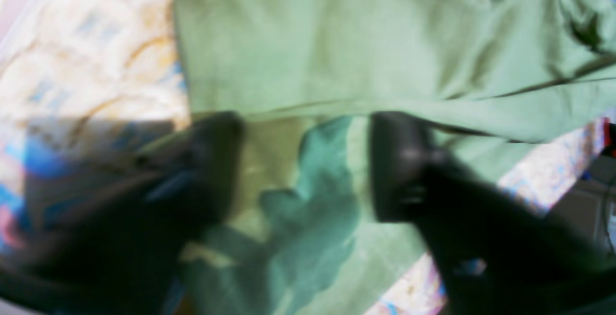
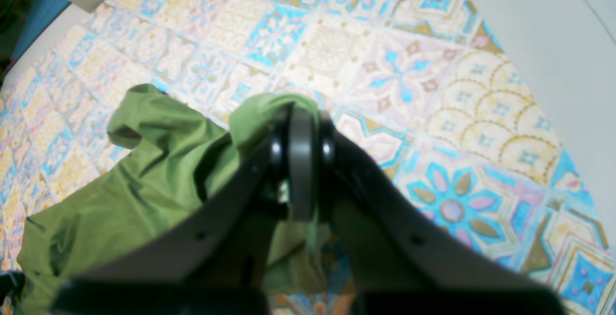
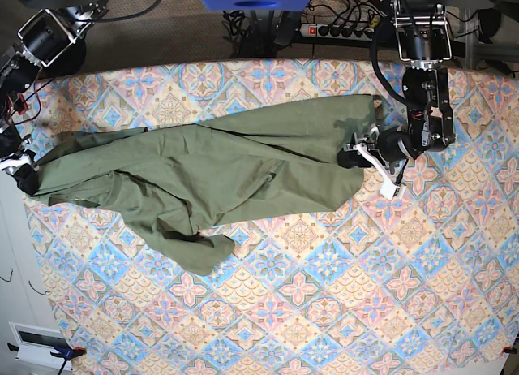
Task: Layout the t-shirt on the table in an organized manner, then fold the t-shirt properly
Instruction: 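Adjust the left gripper's grip on the t-shirt edge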
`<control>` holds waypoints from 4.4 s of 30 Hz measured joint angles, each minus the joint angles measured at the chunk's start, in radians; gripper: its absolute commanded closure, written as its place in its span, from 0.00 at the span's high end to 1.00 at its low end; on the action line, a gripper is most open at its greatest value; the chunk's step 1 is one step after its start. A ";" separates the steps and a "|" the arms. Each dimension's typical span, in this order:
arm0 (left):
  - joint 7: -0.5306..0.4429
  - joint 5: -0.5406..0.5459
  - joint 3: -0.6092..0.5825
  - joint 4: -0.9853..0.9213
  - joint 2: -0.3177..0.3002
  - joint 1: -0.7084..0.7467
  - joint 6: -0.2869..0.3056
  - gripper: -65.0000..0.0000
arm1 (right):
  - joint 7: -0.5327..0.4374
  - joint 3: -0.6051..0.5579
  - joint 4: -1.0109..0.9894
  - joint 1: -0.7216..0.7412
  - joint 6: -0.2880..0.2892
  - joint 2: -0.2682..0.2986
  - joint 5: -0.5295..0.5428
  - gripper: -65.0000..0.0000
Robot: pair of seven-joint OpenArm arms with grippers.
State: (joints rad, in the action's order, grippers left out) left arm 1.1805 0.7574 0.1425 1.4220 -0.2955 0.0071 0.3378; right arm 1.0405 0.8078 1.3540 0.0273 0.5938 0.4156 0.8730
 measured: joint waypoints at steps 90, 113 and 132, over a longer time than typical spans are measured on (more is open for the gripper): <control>-0.189 0.024 -0.079 0.001 -0.146 0.071 -0.007 0.00 | 0.001 0.000 0.001 0.000 0.000 -0.001 0.000 0.01; -0.186 0.086 -0.081 0.021 -0.209 0.146 0.034 0.63 | 0.002 0.000 0.001 -0.003 0.000 0.000 0.000 0.01; -0.217 0.042 -0.249 0.147 -0.316 0.224 0.000 0.35 | 0.001 0.000 0.001 -0.003 0.000 0.000 0.000 0.01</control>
State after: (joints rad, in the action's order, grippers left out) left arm 0.9638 0.7998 -0.1070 1.5688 -0.6117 0.2310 0.3374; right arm 1.0412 0.8078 1.3548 0.0242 0.5938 0.4152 0.8726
